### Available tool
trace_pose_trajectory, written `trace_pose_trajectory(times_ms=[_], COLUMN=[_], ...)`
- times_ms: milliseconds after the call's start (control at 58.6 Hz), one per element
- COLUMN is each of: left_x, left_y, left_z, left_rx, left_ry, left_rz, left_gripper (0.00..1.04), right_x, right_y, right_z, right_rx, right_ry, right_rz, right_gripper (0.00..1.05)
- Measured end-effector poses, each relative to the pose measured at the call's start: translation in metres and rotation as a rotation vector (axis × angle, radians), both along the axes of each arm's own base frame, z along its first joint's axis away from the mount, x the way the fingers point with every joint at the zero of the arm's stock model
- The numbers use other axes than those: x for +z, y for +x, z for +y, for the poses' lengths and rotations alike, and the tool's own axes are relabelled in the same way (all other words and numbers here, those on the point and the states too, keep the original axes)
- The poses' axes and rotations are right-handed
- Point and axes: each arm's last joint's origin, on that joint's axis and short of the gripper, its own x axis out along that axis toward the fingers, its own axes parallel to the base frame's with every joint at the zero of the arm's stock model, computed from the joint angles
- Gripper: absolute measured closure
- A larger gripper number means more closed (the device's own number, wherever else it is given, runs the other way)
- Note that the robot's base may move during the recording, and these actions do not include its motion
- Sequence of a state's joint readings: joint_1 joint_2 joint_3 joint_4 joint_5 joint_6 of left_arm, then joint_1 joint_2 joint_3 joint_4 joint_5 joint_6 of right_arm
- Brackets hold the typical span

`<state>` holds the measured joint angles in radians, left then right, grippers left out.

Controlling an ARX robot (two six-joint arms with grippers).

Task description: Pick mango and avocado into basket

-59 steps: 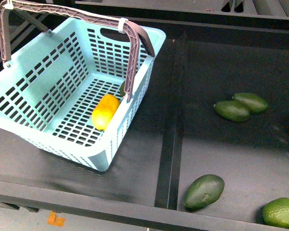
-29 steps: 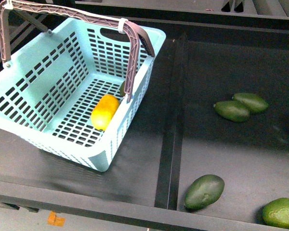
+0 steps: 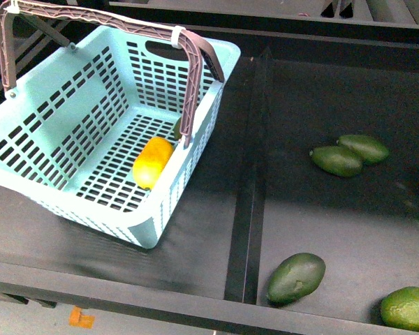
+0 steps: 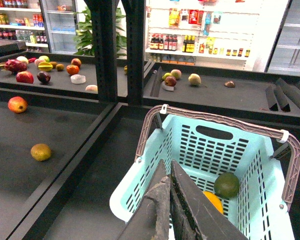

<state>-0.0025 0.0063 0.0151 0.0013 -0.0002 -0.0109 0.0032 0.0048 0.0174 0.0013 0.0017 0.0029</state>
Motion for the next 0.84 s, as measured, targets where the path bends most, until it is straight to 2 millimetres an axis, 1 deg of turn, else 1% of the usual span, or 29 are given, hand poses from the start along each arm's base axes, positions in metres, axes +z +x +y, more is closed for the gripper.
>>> trace_pose_trajectory(times_ms=[34,68,205,222,324,341,477,529,597,835], left_x=[0.0,0.0,0.0,0.0,0.0,0.0,0.0,0.0,0.0,0.0], left_y=[0.0,0.0,0.0,0.0,0.0,0.0,0.0,0.0,0.0,0.0], left_z=[0.0,0.0,0.0,0.0,0.0,0.0,0.0,0.0,0.0,0.0], left_rx=[0.0,0.0,0.0,0.0,0.0,0.0,0.0,0.0,0.0,0.0], left_ry=[-0.001,0.0,0.0,0.0,0.0,0.0,0.0,0.0,0.001,0.001], left_rz=[0.0,0.0,0.0,0.0,0.0,0.0,0.0,0.0,0.0,0.0], left_gripper=[1.01,0.96,0.67,0.66,0.44,0.43,0.15,0.07,0.09,0.08], right_x=[0.0,0.0,0.0,0.0,0.0,0.0,0.0,0.0,0.0,0.0], right_y=[0.0,0.0,0.0,0.0,0.0,0.0,0.0,0.0,0.0,0.0], right_z=[0.0,0.0,0.0,0.0,0.0,0.0,0.0,0.0,0.0,0.0], right_rx=[0.0,0.0,0.0,0.0,0.0,0.0,0.0,0.0,0.0,0.0], right_ry=[0.0,0.0,0.0,0.0,0.0,0.0,0.0,0.0,0.0,0.0], right_rz=[0.0,0.0,0.0,0.0,0.0,0.0,0.0,0.0,0.0,0.0], right_gripper=[0.09,0.09,0.09,0.09,0.09,0.09,0.09,0.09,0.09,0.09])
